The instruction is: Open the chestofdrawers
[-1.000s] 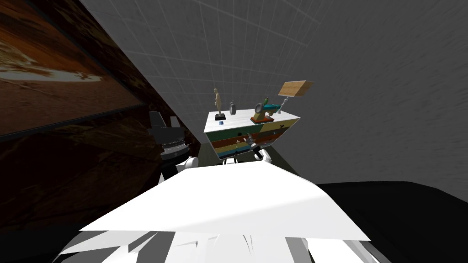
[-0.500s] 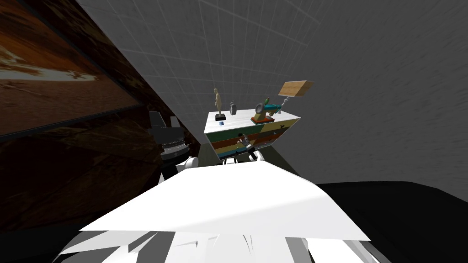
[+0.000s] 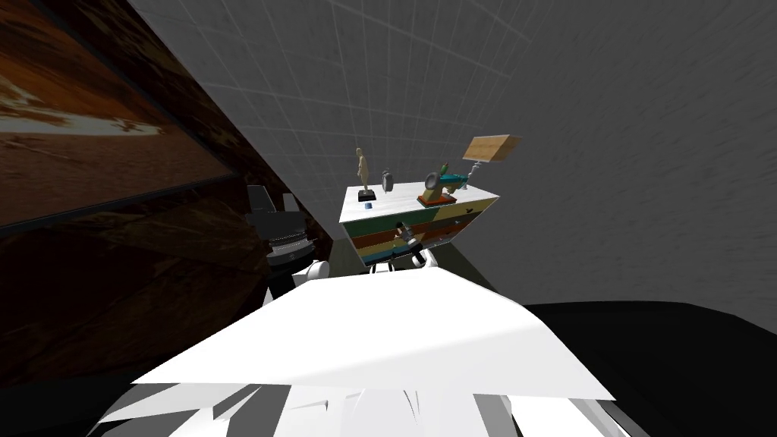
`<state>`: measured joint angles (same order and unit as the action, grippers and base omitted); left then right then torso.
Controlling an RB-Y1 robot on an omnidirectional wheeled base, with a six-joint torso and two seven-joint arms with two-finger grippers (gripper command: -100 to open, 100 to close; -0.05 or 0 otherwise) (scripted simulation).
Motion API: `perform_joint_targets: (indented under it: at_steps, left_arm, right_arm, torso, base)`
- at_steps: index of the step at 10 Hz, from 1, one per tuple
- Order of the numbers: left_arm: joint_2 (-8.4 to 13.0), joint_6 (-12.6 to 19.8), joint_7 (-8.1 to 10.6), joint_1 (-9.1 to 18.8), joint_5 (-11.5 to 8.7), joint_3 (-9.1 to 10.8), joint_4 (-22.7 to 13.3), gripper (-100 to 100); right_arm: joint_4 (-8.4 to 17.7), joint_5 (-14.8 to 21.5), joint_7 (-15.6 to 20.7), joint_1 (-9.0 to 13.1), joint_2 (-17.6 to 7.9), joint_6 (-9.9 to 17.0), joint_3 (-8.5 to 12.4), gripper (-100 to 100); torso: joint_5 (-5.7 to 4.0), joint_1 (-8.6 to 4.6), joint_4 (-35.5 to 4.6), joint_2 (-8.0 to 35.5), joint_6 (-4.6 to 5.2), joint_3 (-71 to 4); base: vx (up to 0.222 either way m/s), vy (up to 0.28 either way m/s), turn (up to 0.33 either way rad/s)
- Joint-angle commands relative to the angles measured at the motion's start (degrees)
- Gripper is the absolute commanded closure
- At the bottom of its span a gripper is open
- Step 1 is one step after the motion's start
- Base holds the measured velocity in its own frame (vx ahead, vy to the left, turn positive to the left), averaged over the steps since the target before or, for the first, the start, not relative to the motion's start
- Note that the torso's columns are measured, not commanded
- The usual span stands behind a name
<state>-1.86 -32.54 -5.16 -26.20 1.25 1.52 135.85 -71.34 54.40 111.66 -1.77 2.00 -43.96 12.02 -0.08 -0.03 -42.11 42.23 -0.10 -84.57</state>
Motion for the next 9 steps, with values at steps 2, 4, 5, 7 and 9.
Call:
perform_joint_targets:
  at_steps: [2, 4, 5, 7, 9]
  left_arm:
    - [0.00, 0.01, 0.00, 0.02, 0.00, 0.00, -0.01, 0]
    - [0.00, 0.01, 0.00, 0.02, 0.00, 0.00, -0.01, 0]
    - [0.00, 0.01, 0.00, 0.02, 0.00, 0.00, -0.01, 0]
    - [0.00, 0.00, 0.00, 0.01, 0.00, 0.00, 0.00, 0]
    - [0.00, 0.01, 0.00, 0.02, 0.00, 0.00, -0.01, 0]
  right_arm:
    - [-0.36, 0.25, -0.96, -0.07, -0.53, 0.35, -0.48, 100]
    - [-0.59, 0.42, -1.59, -0.12, -0.88, 0.59, -0.79, 100]
    - [-0.93, 0.18, -1.42, 0.19, -0.96, 0.48, -0.41, 100]
    - [-0.78, 0.37, -2.00, -0.39, -1.35, 0.38, -0.77, 100]
    - [-0.69, 0.50, -2.39, -0.76, -1.59, 0.24, -1.10, 100]
  torso:
    - [-0.08, -0.07, 0.16, 0.07, 0.01, 0.04]
    - [-0.03, 0.16, 0.15, -0.10, -0.05, -0.06]
    - [-0.02, 0.21, 0.16, -0.17, -0.12, -0.10]
    - [0.02, 0.10, 0.08, -0.17, -0.02, -0.14]
    - [-0.07, 0.01, 0.17, -0.15, -0.02, -0.07]
  base:
    - [-0.169, -0.030, -0.012]
    - [-0.206, 0.000, -0.031]
    - [-0.101, -0.008, -0.020]
    - [-0.173, -0.034, -0.022]
    - [-0.169, -0.038, -0.012]
